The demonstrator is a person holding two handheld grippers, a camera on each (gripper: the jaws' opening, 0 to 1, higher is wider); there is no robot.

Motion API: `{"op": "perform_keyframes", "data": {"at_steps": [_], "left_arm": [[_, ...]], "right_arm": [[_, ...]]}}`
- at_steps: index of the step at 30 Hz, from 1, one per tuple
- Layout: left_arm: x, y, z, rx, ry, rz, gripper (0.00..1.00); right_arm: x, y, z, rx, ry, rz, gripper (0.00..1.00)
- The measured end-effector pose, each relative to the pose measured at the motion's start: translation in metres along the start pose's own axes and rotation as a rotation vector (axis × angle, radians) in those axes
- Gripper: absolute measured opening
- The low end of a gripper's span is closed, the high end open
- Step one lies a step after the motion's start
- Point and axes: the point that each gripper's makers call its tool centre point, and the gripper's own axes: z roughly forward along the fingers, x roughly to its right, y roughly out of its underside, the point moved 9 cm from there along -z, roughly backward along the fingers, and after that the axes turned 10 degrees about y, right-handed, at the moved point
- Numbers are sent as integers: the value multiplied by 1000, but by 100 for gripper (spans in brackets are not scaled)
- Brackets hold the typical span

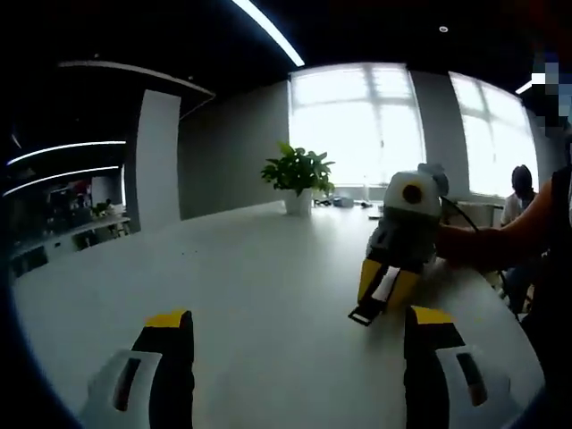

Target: Snap the two parts of the plastic buckle together until the buckle closes and remains connected.

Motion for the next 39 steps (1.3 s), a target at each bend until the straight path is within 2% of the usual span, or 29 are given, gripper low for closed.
{"op": "perform_keyframes", "data": {"at_steps": [5, 10, 16, 17, 22, 25, 31, 35, 39], "left_arm": [[-12, -1, -3, -1, -73, -5, 100], [-23, -3, -11, 34, -150, -39, 100], [-34, 3, -15, -4, -253, -63, 100], [-35, 4, -16, -3, -282, -75, 100], [-42, 4, -24, 22, -340, -110, 100], [-47, 7, -27, 14, -387, -127, 100], [-47, 7, -29, 13, -410, -122, 100], [-47, 9, -28, -6, -426, -109, 100], [-47, 9, -27, -7, -421, -116, 100]], "right_arm": [[10, 0, -2, -19, 70, 30, 10], [20, -1, -6, -12, 138, 61, 10], [29, 1, -6, -7, 216, 50, 11], [32, 1, -7, -3, 247, 38, 11], [37, 2, -7, 1, 291, 38, 10], [42, 4, -6, -19, 325, 52, 10], [52, 10, -9, -52, 406, 116, 10], [61, 12, -14, -47, 478, 168, 10], [65, 11, -19, -37, 507, 185, 10]]}}
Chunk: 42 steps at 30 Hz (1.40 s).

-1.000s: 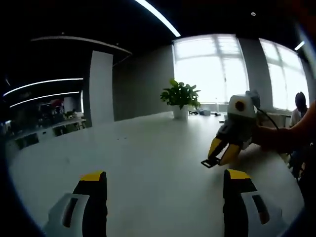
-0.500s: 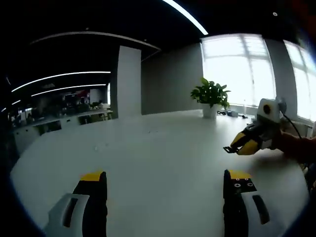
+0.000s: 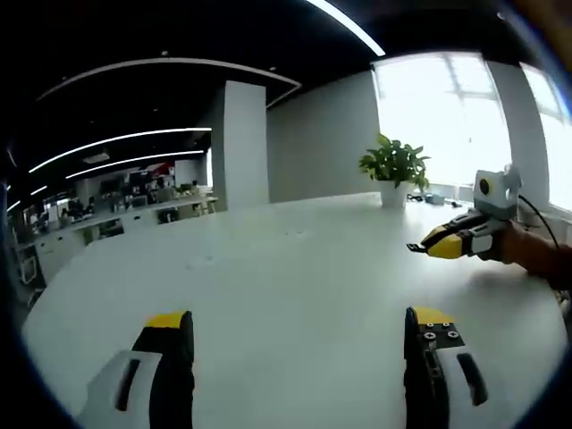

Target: Snap the two parts of the plastic buckle together until the buckle closes and remains connected.

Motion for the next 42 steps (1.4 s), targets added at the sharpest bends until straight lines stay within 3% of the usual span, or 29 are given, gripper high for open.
{"op": "perform_keyframes", "data": {"at_steps": [6, 21, 42], "left_arm": [[-3, 0, -1, -1, -10, -12, 100], [-2, -1, 0, 7, 5, -28, 100], [-1, 5, 3, -33, -10, 10, 100]], "right_arm": [[5, 1, 0, -10, 53, 15, 11], [4, 2, 1, -12, 39, 16, 11], [2, 5, 5, -18, 50, 14, 11]]}}
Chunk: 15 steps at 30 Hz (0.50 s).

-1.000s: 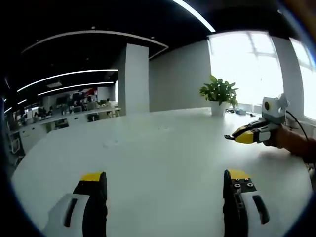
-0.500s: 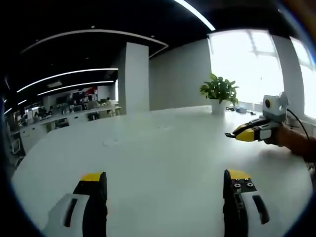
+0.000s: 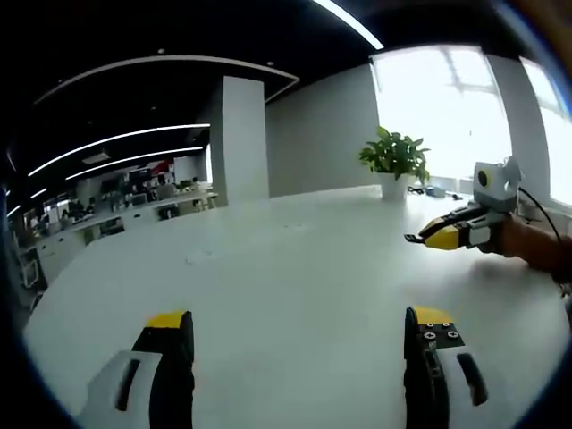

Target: Snap the two parts of the plastic buckle together until the buckle closes and remains connected.

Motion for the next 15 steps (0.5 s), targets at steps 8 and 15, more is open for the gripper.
{"op": "perform_keyframes", "data": {"at_steps": [8, 15], "left_arm": [[-1, -3, -1, 23, 6, 0, 100], [2, -5, -1, 37, 16, 8, 100]], "right_arm": [[0, -4, 1, 2, 6, 49, 11], [5, -2, 4, -6, 10, 59, 11]]}}
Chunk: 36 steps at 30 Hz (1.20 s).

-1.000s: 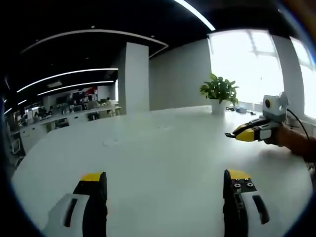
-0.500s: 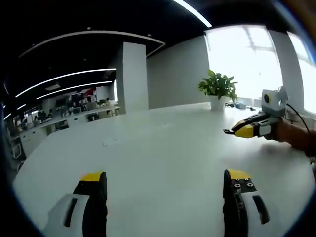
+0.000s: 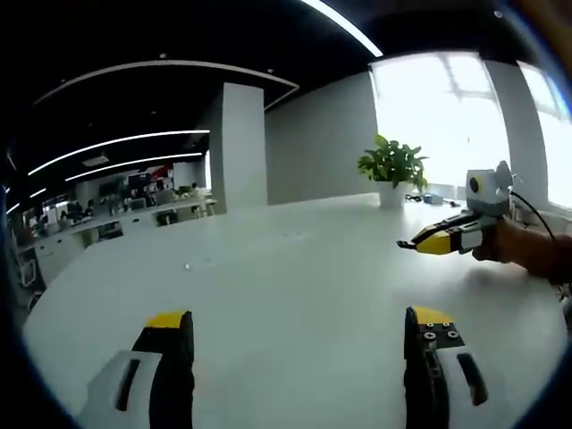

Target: Snap the two parts of the plastic buckle together until the buckle closes and remains connected.

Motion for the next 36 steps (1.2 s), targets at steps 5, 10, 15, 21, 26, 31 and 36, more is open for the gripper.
{"op": "perform_keyframes", "data": {"at_steps": [5, 10, 15, 21, 26, 31, 36], "left_arm": [[3, 0, 2, -2, 12, 15, 100], [-2, 2, 2, 4, 0, -16, 100], [-3, 1, 1, 14, 0, -26, 100], [-1, -1, 0, 18, 4, -20, 100], [-4, -2, -2, 28, -4, -29, 100], [-3, -2, -1, 27, -4, -28, 100], [-4, -3, -1, 30, -1, -29, 100]], "right_arm": [[3, -1, 6, -10, 10, 13, 11], [-1, -9, 17, -7, 1, 17, 11], [-6, -4, 25, -36, -18, 5, 11], [-2, -6, 34, -39, -3, -10, 11], [1, -9, 42, -40, 5, -16, 11], [-1, -12, 51, -39, 2, -22, 11], [-1, -15, 57, -34, -3, -24, 11]]}}
